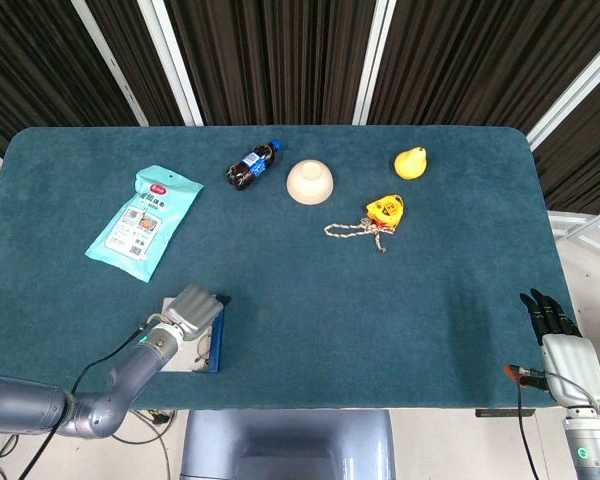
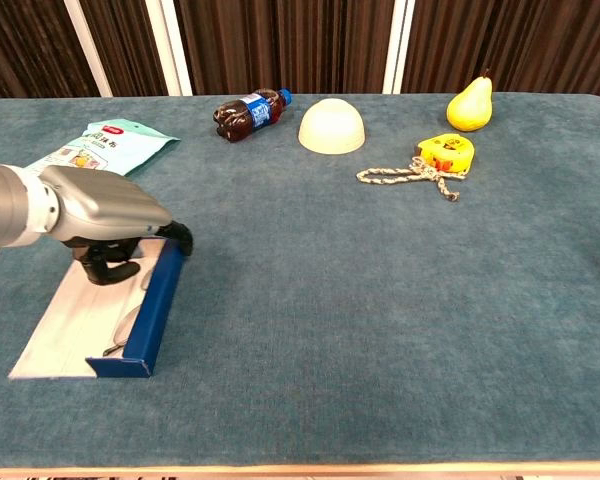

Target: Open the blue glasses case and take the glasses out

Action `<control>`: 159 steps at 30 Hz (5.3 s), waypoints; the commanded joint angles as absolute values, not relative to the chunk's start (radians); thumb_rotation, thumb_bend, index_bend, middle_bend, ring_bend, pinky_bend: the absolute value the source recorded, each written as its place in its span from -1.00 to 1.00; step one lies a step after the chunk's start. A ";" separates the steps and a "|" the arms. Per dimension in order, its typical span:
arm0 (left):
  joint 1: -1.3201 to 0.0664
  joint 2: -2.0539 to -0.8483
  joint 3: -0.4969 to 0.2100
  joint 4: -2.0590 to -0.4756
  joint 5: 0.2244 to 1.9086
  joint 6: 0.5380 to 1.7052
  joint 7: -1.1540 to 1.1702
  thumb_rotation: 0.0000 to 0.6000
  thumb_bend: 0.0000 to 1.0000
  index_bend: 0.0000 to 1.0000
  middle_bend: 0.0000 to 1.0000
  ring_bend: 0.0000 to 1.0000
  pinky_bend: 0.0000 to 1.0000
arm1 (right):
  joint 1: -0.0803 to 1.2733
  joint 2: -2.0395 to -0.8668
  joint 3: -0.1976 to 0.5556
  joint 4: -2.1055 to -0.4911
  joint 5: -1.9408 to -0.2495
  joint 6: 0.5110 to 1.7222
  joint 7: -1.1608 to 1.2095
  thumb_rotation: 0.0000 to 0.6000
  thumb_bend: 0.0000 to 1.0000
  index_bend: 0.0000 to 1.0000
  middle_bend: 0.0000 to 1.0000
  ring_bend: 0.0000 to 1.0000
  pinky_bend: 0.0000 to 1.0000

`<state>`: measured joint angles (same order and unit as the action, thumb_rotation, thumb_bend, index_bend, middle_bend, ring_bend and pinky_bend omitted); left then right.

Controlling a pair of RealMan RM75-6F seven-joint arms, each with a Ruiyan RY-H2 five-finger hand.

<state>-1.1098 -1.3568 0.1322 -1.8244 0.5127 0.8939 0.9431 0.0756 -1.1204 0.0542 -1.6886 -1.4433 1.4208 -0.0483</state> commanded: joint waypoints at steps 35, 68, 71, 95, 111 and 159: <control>-0.920 -1.066 0.333 -1.866 0.748 0.854 0.692 1.00 -0.33 -0.43 0.95 0.69 0.86 | 0.073 -1.122 0.053 -1.699 -1.447 1.427 -0.056 1.00 -0.68 -1.00 -1.00 -1.00 -0.58; -0.649 -1.329 0.133 -1.826 0.903 1.172 0.640 1.00 -0.47 -0.15 1.00 0.78 0.94 | 0.075 -1.121 0.054 -1.703 -1.441 1.420 -0.055 1.00 -0.68 -1.00 -1.00 -1.00 -0.58; -0.641 -1.350 0.121 -1.828 0.876 1.179 0.658 1.00 -0.47 -0.14 1.00 0.78 0.94 | 0.075 -1.121 0.053 -1.703 -1.441 1.421 -0.056 1.00 -0.68 -1.00 -1.00 -1.00 -0.58; -0.601 -1.391 0.066 -1.817 0.832 1.186 0.693 1.00 -0.31 -0.06 1.00 0.79 0.94 | 0.076 -1.119 0.052 -1.704 -1.443 1.420 -0.055 1.00 -0.68 -1.00 -1.00 -1.00 -0.58; -0.593 -1.389 0.041 -1.811 0.828 1.176 0.683 1.00 -0.21 0.12 1.00 0.80 0.95 | 0.076 -1.120 0.052 -1.705 -1.444 1.420 -0.055 1.00 -0.68 -1.00 -1.00 -1.00 -0.58; -0.691 -1.640 -0.179 -1.480 0.916 1.224 0.601 1.00 -0.18 0.14 1.00 0.81 0.95 | 0.076 -1.127 0.058 -1.694 -1.446 1.429 -0.048 1.00 -0.68 -1.00 -1.00 -1.00 -0.58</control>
